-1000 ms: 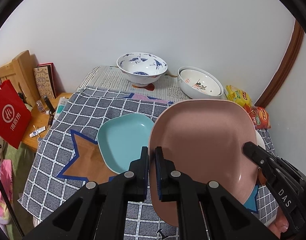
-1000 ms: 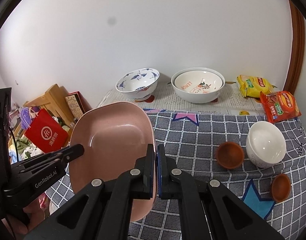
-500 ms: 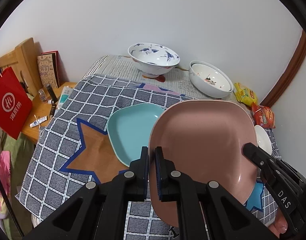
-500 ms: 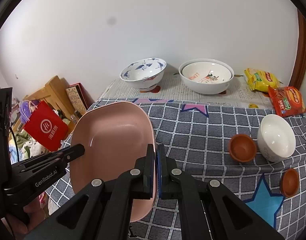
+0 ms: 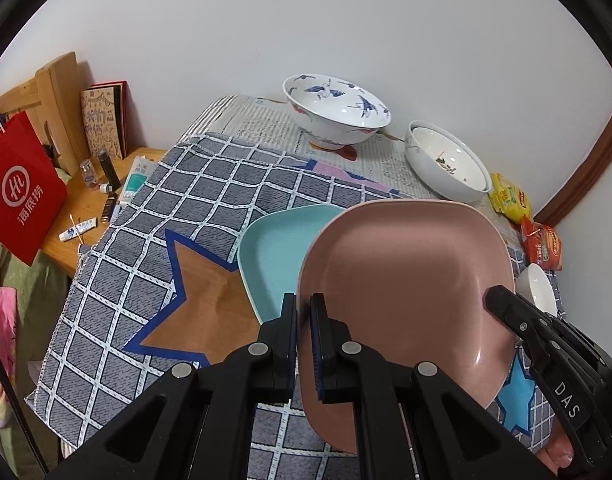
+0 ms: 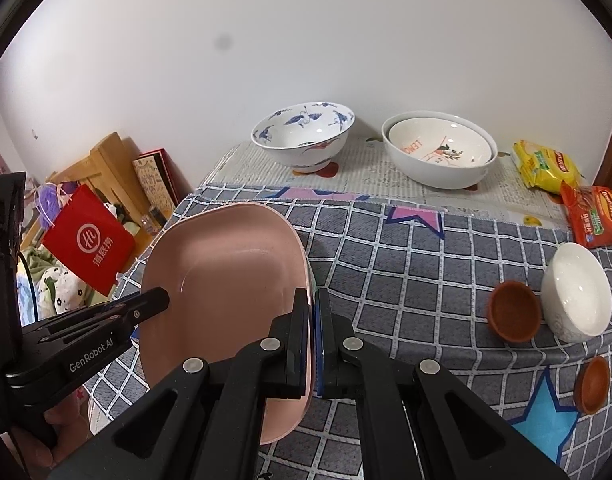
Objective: Organize plates and bowls
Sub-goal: 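Carry the pink plate with both tools onto the blue plate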
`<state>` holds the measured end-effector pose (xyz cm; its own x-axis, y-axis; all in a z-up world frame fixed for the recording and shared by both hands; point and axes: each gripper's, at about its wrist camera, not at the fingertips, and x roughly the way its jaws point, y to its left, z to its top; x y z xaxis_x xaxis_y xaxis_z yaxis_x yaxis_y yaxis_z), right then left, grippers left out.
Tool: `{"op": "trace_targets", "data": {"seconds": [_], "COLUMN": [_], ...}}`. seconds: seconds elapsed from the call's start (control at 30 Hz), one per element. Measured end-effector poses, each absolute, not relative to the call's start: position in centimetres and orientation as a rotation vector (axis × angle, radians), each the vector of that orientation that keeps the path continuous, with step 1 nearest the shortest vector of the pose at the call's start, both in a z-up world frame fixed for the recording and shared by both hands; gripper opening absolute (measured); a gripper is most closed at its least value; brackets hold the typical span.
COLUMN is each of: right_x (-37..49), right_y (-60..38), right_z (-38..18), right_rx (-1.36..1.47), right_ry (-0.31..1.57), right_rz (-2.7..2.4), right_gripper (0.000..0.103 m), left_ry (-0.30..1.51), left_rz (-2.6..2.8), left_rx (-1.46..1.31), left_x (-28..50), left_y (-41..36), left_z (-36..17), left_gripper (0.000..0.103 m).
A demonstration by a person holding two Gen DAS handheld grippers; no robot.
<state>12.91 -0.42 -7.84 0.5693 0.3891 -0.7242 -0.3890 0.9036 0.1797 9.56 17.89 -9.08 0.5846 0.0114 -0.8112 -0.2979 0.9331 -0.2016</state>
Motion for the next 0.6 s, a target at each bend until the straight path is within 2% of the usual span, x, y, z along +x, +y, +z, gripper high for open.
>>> {"op": "trace_targets", "data": {"seconds": [0.6], "right_x": [17.8], "right_y": [3.5], "right_z": [-9.5], "right_rx": [-0.051], "right_ry": [0.887], "right_rz": [0.492], "right_gripper": [0.003], "left_ry": [0.954], "left_rz": [0.220], "left_rx": [-0.360], "left_x": [13.2], "left_y": [20.9], "left_z": [-10.9], "left_gripper": [0.007]}}
